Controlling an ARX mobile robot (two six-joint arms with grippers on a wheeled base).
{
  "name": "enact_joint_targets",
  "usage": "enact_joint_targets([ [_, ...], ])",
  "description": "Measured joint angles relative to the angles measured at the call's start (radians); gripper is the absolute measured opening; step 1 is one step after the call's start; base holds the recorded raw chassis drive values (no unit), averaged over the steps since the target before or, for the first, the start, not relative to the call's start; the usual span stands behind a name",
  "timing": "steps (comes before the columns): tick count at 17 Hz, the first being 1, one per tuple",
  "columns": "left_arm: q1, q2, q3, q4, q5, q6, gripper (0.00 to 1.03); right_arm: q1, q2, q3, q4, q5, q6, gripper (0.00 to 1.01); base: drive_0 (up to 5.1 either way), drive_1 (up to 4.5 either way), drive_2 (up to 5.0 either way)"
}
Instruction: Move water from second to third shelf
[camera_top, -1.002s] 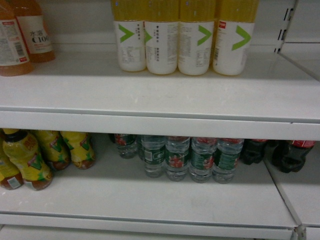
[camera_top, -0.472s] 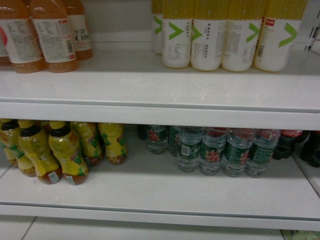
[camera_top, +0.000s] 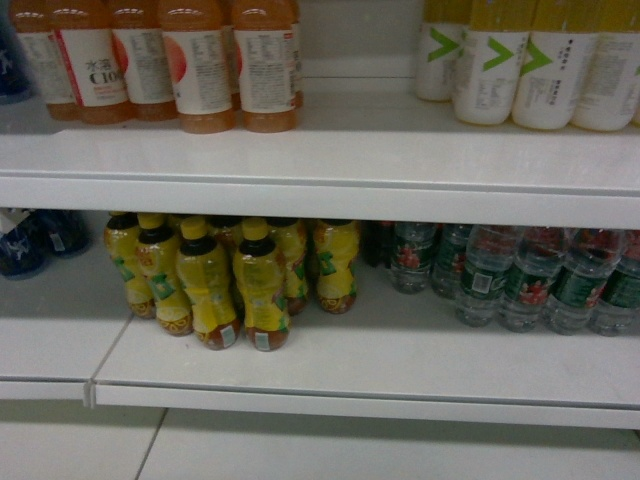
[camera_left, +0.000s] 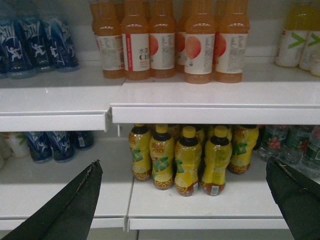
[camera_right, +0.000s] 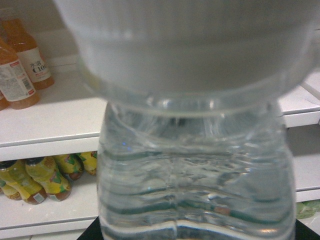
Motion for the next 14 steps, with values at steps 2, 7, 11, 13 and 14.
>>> enact_joint_targets([
  [2,0.0,0.0,0.0,-0.002,0.0,0.0,0.98,0.0,0.002,0.0,0.005,0.0,0.0,0.43,-4.7,1.28,3.2],
  [7,0.0,0.0,0.0,-0.003,0.0,0.0,0.98,0.0,0.001,0.0,0.005,0.001,0.0,0.43,-4.7,1.54,3.1],
  [11,0.0,0.0,0.0,-0.001,0.001,0.0,0.98,0.0,0.0,0.0,0.006,0.0,0.0,0.43,-4.9,2.51,2.5],
  [13,0.0,0.0,0.0,-0.002,0.0,0.0,0.98,0.0,-0.001,0.0,0.006,0.0,0.0,0.43,-4.9,2.47,2.5],
  [14,0.0,0.0,0.0,-0.002,0.0,0.0,0.98,0.0,0.0,0.0,0.005,0.001,0.0,0.43,-4.9,2.47,2.5],
])
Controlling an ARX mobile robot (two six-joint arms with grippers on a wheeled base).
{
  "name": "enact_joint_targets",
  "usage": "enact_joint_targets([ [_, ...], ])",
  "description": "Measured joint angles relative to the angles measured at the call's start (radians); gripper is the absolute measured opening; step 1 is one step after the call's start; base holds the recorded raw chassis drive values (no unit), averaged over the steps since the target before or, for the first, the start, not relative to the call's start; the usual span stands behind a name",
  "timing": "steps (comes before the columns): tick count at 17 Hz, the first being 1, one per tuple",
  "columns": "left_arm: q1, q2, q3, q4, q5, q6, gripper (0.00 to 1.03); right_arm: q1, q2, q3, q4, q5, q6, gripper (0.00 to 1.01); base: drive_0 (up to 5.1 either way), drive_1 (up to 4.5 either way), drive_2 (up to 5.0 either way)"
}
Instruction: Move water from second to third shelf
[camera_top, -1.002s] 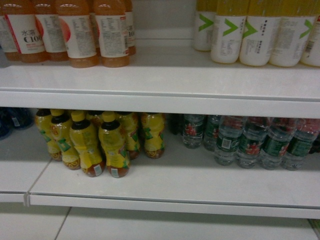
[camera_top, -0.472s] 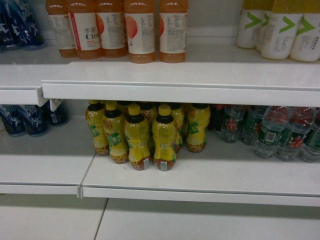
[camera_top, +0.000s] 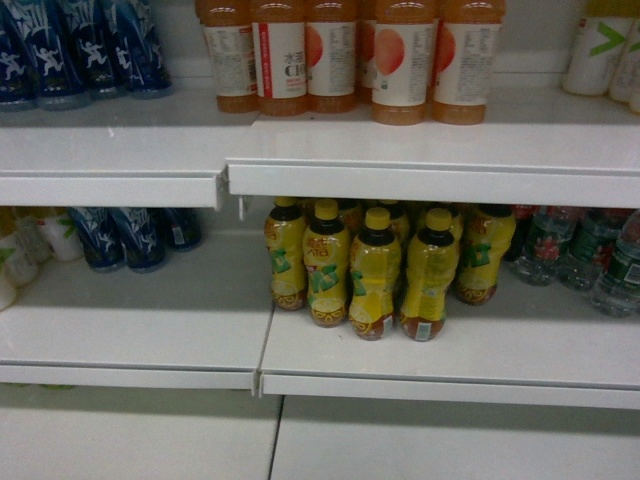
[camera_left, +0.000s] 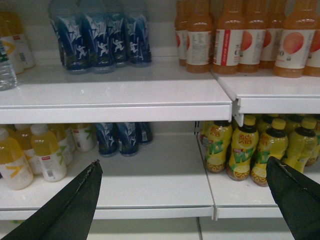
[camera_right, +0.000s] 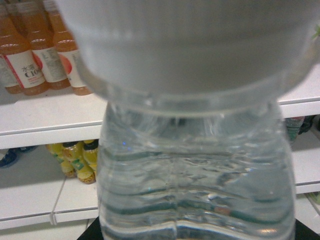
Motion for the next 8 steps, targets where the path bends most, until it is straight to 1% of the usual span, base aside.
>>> enact_joint_targets([
  [8,0.0,0.0,0.0,0.0,0.0,0.0,0.98,0.0,0.0,0.0,-0.002,0.0,0.0,0.43,-4.9,2.47,2.5],
])
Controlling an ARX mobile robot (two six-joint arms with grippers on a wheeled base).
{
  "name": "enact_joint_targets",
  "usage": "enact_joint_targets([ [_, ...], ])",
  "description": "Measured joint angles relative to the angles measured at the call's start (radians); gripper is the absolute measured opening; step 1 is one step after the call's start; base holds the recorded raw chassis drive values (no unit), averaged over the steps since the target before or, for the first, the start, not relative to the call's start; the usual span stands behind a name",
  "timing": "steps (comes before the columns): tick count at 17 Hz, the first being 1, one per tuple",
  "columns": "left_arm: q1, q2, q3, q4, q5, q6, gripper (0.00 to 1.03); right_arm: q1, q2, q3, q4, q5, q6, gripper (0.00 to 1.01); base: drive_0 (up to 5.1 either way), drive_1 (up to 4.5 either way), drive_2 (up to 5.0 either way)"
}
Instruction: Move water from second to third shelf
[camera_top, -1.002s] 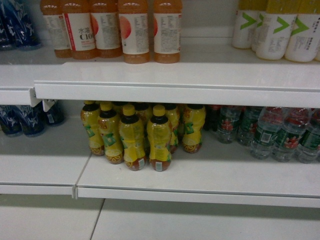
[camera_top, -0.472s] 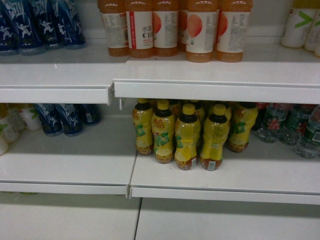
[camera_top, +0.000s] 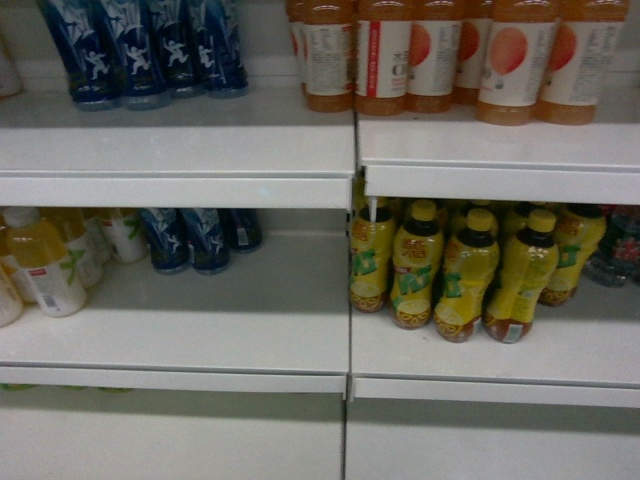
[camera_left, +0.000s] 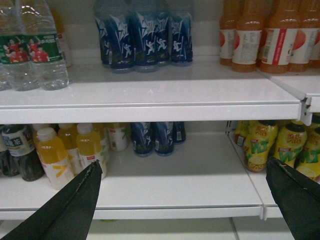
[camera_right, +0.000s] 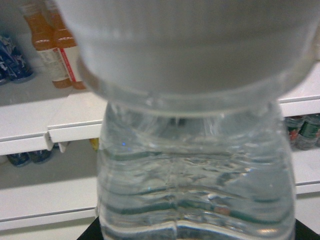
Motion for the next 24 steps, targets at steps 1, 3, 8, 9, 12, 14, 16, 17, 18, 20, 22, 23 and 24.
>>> enact_joint_targets([
  [1,0.0,0.0,0.0,-0.001,0.0,0.0,0.98,0.0,0.0,0.0,0.001,-0.001,0.0,0.43,-5.0,2.43,2.4],
  [3,0.0,0.0,0.0,-0.003,0.0,0.0,0.98,0.0,0.0,0.0,0.001,0.0,0.0,0.43,-5.0,2.43,2.4],
  [8,0.0,0.0,0.0,0.0,0.0,0.0,0.98,0.0,0.001,0.0,0.0,0.0,0.0,0.43,-5.1,2.34,2.3],
  [9,0.0,0.0,0.0,0.001,0.0,0.0,0.98,0.0,0.0,0.0,0.001,0.0,0.0,0.43,-5.1,2.39,2.4],
  [12,0.0,0.0,0.0,0.0,0.0,0.0,0.98,0.0,0.0,0.0,0.002,0.0,0.0,0.43,-5.1,2.4,2.4],
  [14,0.0,0.0,0.0,-0.002,0.0,0.0,0.98,0.0,0.0,0.0,0.002,0.0,0.0,0.43,-5.0,2.45,2.4],
  [16,0.0,0.0,0.0,0.0,0.0,0.0,0.98,0.0,0.0,0.0,0.001,0.0,0.0,0.43,-5.0,2.48,2.5],
  [17,0.0,0.0,0.0,0.0,0.0,0.0,0.98,0.0,0.0,0.0,0.002,-0.001,0.0,0.43,-5.0,2.41,2.4],
  [18,0.0,0.0,0.0,-0.003,0.0,0.0,0.98,0.0,0.002,0.0,0.0,0.0,0.0,0.43,-5.0,2.41,2.4],
  [20,0.0,0.0,0.0,0.002,0.0,0.0,0.98,-0.001,0.0,0.0,0.001,0.0,0.0,0.43,-5.0,2.41,2.4],
  [22,0.0,0.0,0.0,0.0,0.0,0.0,0.98,0.0,0.0,0.0,0.002,-0.001,0.0,0.43,-5.0,2.44,2.4],
  [23,0.0,0.0,0.0,-0.001,0.0,0.0,0.98,0.0,0.0,0.0,-0.002,0.0,0.0,0.43,-5.1,2.35,2.4],
  [24,0.0,0.0,0.0,-0.002,0.0,0.0,0.98,0.0,0.0,0.0,-0.002,0.0,0.0,0.43,-4.9,2.52,2.5],
])
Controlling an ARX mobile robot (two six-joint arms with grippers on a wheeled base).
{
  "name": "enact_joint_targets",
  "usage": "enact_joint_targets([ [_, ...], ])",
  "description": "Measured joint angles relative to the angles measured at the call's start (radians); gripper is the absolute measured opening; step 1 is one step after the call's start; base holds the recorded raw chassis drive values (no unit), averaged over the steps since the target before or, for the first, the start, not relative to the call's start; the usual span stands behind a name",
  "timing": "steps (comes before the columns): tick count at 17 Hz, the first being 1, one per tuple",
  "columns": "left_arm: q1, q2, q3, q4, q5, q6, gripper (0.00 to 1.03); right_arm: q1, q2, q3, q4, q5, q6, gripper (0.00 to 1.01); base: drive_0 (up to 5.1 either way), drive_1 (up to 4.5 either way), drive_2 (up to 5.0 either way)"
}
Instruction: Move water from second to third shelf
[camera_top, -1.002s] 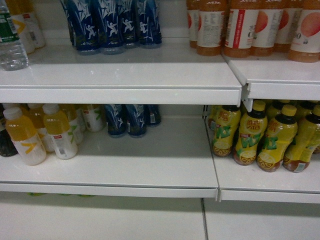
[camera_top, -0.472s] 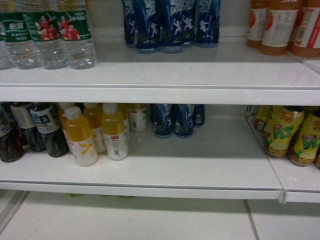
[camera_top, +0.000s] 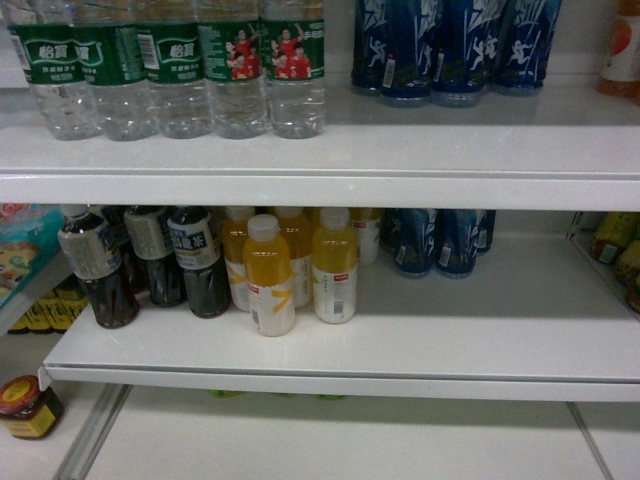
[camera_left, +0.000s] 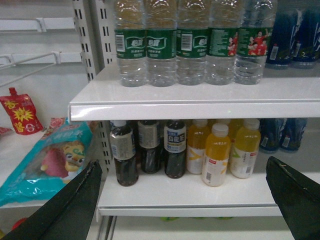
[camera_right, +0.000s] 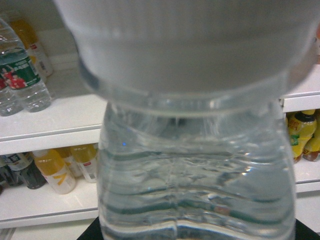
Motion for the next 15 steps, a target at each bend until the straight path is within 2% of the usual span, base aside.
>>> enact_joint_targets([
  [15,0.0,0.0,0.0,0.002,0.0,0.0,0.98,0.0,0.002,0.0,0.003,0.0,0.001,0.43,-5.0,2.49,2.5],
])
